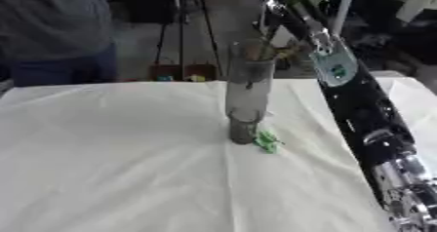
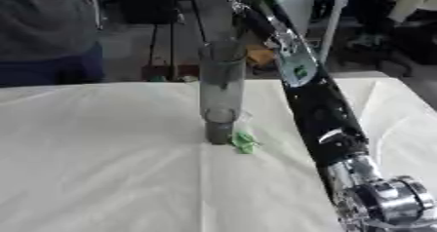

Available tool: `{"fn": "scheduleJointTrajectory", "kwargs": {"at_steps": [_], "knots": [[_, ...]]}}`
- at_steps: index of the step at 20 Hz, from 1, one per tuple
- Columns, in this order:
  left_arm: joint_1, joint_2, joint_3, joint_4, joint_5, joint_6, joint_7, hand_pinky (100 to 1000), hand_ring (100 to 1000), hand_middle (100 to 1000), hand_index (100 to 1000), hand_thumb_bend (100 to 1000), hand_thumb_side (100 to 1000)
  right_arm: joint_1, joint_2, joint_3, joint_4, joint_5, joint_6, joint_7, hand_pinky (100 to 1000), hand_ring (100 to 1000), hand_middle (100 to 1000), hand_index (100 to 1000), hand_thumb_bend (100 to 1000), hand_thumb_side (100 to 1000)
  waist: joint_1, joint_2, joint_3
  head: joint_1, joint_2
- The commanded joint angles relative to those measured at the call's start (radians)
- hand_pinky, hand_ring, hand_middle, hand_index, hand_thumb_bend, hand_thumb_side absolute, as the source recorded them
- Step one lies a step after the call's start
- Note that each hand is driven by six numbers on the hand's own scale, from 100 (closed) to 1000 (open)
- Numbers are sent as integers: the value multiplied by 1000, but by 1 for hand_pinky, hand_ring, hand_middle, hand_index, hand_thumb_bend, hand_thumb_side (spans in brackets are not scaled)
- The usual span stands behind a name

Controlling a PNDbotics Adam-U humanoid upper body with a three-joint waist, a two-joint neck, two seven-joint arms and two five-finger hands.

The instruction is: Arrange flowers into the vase.

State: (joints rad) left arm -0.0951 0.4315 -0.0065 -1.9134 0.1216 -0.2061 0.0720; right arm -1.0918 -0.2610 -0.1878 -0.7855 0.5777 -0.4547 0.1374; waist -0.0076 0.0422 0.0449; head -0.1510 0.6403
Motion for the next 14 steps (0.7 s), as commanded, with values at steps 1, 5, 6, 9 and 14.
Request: {"fn": "scheduleJointTrajectory", "kwargs": {"at_steps": [1, 5, 6, 9, 14], "knots": [[-4, 27, 13, -8, -4, -1, 4, 808, 789, 755, 743, 471, 770, -30, -34, 5, -4, -5, -6, 12, 347, 472, 257, 360, 100, 1000, 1, -13, -1, -1, 3], [-4, 27, 13, -8, -4, -1, 4, 808, 789, 755, 743, 471, 770, -30, -37, 11, 4, 2, -14, 34, 373, 496, 290, 398, 100, 1000, 2, -14, -2, -1, 3], [-4, 27, 12, -8, -4, -1, 4, 808, 789, 755, 743, 471, 770, -30, -37, 13, 7, 6, -17, 43, 378, 500, 295, 403, 100, 1000, 2, -14, -3, 0, 3], [-4, 27, 12, -8, -4, -1, 3, 809, 789, 755, 743, 471, 770, -31, -39, 18, 14, 20, -25, 73, 408, 527, 329, 433, 100, 1000, 2, -14, -4, 1, 4], [-4, 27, 12, -7, -4, -1, 3, 809, 789, 755, 743, 471, 770, -37, -43, 25, 25, 53, -42, 121, 437, 550, 355, 453, 100, 1000, 1, -15, -4, 1, 5]]}}
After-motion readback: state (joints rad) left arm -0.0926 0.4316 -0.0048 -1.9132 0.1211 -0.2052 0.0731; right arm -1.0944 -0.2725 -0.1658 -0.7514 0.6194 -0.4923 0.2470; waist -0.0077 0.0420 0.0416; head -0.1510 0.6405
